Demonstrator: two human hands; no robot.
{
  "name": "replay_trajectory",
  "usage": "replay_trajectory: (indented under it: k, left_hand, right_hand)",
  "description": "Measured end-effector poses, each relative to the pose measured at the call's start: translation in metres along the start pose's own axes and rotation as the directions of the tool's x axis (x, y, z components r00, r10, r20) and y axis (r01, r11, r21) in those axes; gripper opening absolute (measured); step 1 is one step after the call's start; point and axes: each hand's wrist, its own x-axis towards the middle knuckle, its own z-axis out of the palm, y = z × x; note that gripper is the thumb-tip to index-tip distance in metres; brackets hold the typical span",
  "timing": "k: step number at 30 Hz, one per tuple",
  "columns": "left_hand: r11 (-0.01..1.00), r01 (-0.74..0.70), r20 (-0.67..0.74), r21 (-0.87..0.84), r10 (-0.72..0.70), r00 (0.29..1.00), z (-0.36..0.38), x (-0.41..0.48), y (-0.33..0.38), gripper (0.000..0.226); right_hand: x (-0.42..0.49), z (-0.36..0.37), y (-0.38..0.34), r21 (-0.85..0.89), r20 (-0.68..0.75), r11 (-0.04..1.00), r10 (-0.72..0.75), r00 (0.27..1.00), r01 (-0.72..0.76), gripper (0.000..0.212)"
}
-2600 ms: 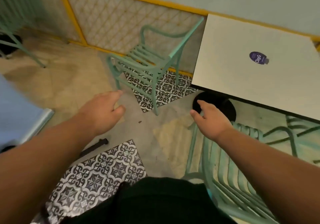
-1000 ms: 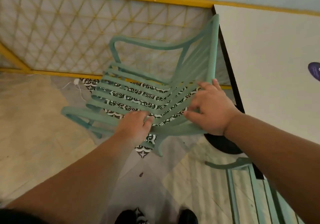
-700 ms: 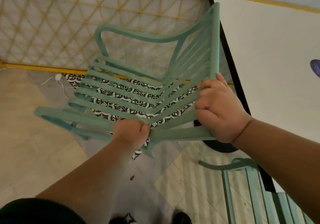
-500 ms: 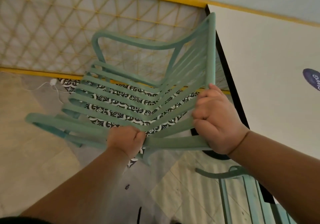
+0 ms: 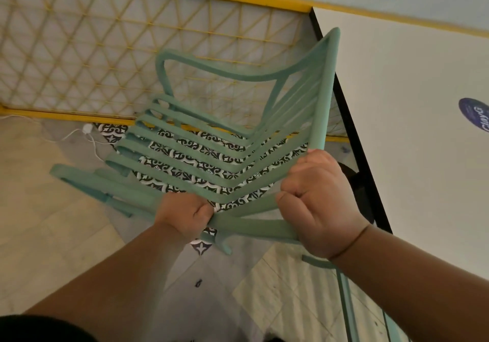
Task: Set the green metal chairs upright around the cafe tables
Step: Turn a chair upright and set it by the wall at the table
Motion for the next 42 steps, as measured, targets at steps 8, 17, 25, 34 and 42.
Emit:
replay_trajectory:
  k: [8, 17, 25, 34, 42]
  left_hand:
    - [0.989, -0.142, 0.010, 0.037, 0.142, 0.990, -0.007, -0.008, -0.029, 0.066]
    - [0.989, -0.138, 0.059, -0.059, 0.141, 0.988, -0.006, -0.019, -0.041, 0.038]
    - [0.991, -0.137, 0.128, -0.002, 0.136, 0.982, -0.015, -0.028, -0.073, 0.053]
    - [0.990, -0.045, 0.250, 0.133, 0.010, 0.968, -0.032, -0.022, -0.063, 0.049]
    - [1.000, -0.021, 0.306, 0.017, 0.015, 0.952, -0.042, -0.021, -0.065, 0.014]
  right_hand:
    - [-0.022, 0.012, -0.049, -0.086, 0.014, 0.989, 0.120, 0.993, -0.119, 0.032]
    - [-0.027, 0.013, -0.071, -0.105, 0.006, 0.989, 0.106, 0.994, -0.105, 0.033]
    - [-0.024, 0.026, -0.104, -0.129, 0.053, 0.985, 0.126, 0.991, -0.118, 0.036]
    - [-0.007, 0.021, -0.093, -0.100, 0.223, 0.995, 0.043, 0.974, -0.021, 0.048]
    - [0.101, -0.024, 0.056, -0.012, 0.401, 0.995, -0.083, 0.912, 0.096, 0.072]
